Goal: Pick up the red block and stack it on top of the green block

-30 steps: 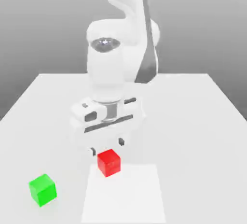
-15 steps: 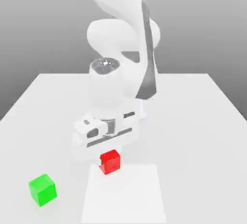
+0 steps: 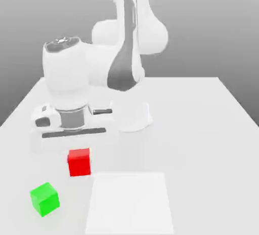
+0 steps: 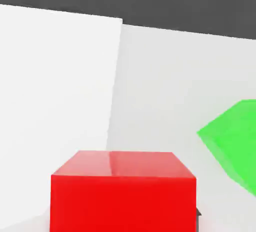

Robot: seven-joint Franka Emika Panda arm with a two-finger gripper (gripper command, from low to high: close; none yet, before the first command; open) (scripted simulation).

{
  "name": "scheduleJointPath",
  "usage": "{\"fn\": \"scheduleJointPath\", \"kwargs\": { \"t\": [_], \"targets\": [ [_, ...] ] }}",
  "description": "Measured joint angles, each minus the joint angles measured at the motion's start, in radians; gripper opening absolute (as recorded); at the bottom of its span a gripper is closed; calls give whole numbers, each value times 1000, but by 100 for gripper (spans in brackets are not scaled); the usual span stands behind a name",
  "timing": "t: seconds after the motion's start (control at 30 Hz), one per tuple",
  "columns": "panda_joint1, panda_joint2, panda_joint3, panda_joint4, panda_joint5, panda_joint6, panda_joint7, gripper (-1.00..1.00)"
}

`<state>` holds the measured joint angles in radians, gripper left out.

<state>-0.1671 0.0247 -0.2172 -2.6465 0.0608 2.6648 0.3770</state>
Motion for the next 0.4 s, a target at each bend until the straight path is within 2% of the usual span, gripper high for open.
{"fn": "scheduleJointPath", "kwargs": {
  "t": [0.13,0.27,0.3,0.4],
  "targets": [
    [-52,61,-32,104,-8,-41,118,-100],
    [-71,190,-4,127,60,62,86,-100],
    [-80,221,7,129,77,90,75,100],
    [-80,221,7,129,77,90,75,100]
  ]
}}
